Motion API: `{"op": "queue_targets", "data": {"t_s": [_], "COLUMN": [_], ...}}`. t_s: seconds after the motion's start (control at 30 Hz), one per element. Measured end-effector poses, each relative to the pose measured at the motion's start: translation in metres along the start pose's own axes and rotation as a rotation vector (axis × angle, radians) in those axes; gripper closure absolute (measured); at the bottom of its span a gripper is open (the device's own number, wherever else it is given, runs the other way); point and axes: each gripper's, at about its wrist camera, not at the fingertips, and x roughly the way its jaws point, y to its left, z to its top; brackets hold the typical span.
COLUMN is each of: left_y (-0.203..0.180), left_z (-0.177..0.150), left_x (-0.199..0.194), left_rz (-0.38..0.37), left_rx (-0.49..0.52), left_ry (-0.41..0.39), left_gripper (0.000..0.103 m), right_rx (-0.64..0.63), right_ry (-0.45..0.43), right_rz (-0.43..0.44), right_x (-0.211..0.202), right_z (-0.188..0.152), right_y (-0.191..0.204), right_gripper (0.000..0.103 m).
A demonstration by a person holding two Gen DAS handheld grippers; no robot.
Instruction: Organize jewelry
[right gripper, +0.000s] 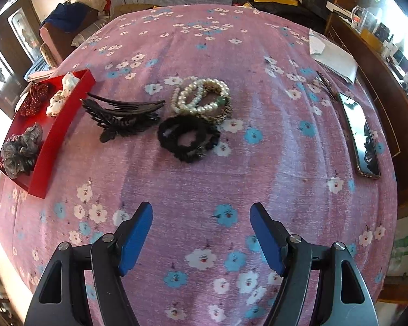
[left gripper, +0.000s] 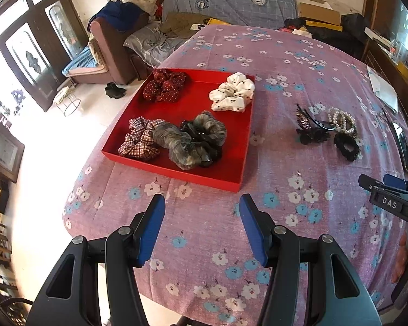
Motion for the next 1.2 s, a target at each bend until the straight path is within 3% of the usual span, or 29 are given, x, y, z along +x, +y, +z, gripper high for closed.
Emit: {"op": "queue_targets", "data": {"t_s": [0.3,0.63,0.83,0.97,1.03,1.2], "left_y": [0.011,0.007,-0.030,-0.061,-0.075,-0.104], "left_z": [0.020,0.058,0.089,0.108,0.113,0.122], "left_x": [0.018,0.054,0.055,0.076,0.090,0.128], "left_rz": [-0.034,-0.100,-0.272,-0.434,-0.458,-0.536], "left_rx": [0.009,0.021,0.071,0.060,0.065,0.057], "left_ry": [-0.003,0.003,-0.014,0.027,0.051,0.121], "left_gripper": [0.047,0.046,0.045,0.043,0.043,0.043], "right_rx": [0.021,0.124,0.176,0.208,0.215,0.185], "right_ry": [-0.024,-0.045,-0.065,-0.095,-0.106,-0.096], "right_rz": [0.013,0.037,0.067,0.111,0.139,0.217], "right_x": [-0.003,-0.010,-0.004,0.005,0.009,0.028], "right_z": [0.002,-0.001,0.007,0.021,0.028,0.040], "right_y": [0.011,-0.018,-0.038,-0.050,-0.052,-0.047], "right_gripper": [0.025,0.025,0.025,0.025,0.026,0.043]}}
